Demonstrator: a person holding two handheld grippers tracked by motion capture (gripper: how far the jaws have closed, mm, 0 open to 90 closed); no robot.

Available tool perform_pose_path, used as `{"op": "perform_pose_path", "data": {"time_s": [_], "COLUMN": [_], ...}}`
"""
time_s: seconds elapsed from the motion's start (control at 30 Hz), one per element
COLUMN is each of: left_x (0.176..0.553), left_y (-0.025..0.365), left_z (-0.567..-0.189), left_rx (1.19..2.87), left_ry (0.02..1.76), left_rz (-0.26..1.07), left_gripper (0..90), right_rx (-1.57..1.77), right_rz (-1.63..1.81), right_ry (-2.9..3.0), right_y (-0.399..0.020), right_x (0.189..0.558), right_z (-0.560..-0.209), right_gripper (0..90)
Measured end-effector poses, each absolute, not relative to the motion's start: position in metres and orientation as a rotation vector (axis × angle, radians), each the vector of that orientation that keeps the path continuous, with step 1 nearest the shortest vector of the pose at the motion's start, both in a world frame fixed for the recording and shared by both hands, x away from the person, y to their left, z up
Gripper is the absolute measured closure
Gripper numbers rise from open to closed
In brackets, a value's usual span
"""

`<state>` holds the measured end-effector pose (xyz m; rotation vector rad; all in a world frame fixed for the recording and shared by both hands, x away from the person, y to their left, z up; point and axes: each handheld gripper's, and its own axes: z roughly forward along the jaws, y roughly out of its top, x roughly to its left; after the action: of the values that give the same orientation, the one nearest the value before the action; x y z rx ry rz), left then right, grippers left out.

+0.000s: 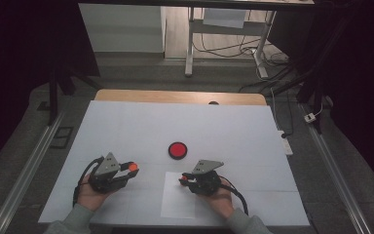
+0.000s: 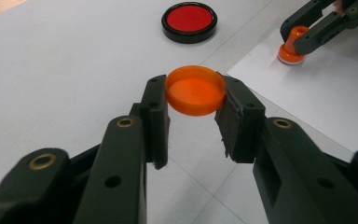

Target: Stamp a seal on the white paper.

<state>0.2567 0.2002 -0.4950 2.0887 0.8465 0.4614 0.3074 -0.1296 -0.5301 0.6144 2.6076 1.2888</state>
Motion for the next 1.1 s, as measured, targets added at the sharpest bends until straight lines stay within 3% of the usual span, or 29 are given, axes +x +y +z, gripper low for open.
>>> {"op": "perform_pose_path", "data": {"time_s": [1.1], "left_x": [0.2565], "left_y": [0.1996], "left_z": [-0.4957], "left_rx": [2.089], "left_ry": [0.853], "left_rz": [0.46], "left_gripper": [64.7], "right_rx": [0.554], "right_rz": [1.237], "right_ry": [2.569], "right_y": [-0.1263], "right_x": [0.2994], "right_z": [-0.532], "right_gripper": [73.1]}}
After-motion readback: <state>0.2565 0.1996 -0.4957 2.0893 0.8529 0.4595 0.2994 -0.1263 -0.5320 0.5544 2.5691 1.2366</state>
